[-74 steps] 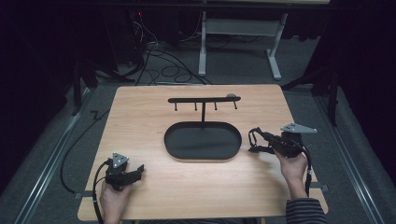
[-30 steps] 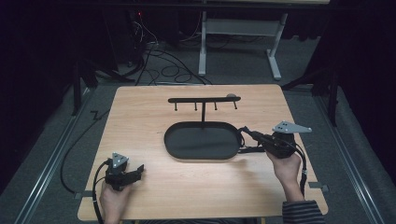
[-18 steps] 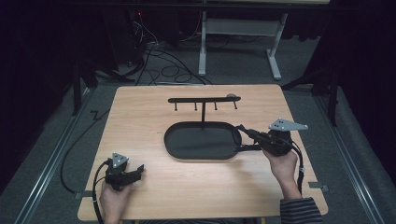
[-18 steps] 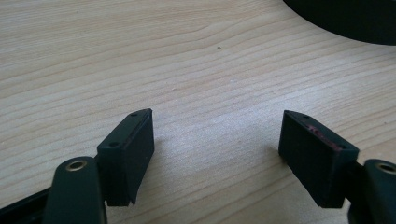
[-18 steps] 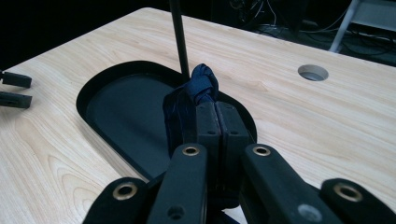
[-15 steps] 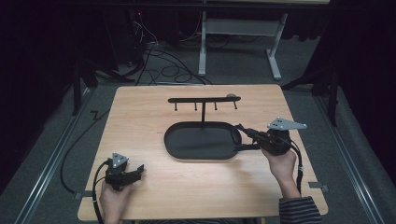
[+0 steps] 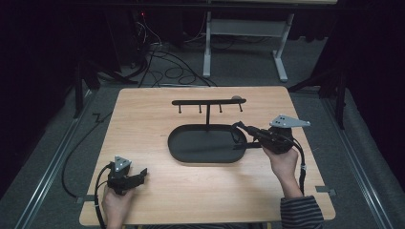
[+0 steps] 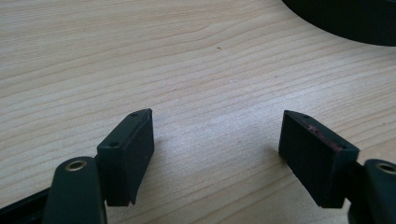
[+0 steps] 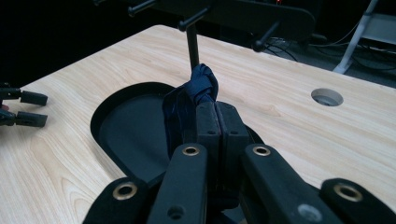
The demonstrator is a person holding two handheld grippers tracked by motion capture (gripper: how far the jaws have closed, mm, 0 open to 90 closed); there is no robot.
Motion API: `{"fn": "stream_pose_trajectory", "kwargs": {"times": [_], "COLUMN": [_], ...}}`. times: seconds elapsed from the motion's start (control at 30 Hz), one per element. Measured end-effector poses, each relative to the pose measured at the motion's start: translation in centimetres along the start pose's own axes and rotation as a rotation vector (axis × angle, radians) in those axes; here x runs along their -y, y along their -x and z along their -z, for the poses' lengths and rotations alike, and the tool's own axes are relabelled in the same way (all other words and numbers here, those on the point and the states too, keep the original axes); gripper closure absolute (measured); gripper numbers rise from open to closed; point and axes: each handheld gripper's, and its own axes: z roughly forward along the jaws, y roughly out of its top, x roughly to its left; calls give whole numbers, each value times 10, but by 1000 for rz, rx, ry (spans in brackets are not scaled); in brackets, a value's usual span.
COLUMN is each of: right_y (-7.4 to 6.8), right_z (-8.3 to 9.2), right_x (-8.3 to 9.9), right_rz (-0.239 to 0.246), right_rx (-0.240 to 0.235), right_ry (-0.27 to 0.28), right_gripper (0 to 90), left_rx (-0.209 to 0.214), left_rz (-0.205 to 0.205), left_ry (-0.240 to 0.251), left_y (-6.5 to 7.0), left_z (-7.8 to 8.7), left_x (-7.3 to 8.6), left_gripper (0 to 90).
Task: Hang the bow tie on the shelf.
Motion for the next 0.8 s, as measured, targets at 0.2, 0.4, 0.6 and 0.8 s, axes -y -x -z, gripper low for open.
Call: {"fn": "stream_pose_trajectory", "kwargs": {"times": [0.2,0.4,0.6,0.8], "right_y": [1,5,10,14], "right_z": [0,-1,-2,-3], "right_x": [-9,-18,-25,-32], "right_rz": [6,4,-6,-11], "right_rx": [5,8,10,17], "right_ry": [11,26,35,46], "right_gripper": [900,900,900,900], "left_rx": [0,1,1,2], "left_rz": [1,2,2,2], "left_ry": [1,1,1,1], "left_y": [0,0,0,0], "left_z": [0,0,0,0], "left_x": [0,0,0,0], "left_gripper": [270,270,270,270]}}
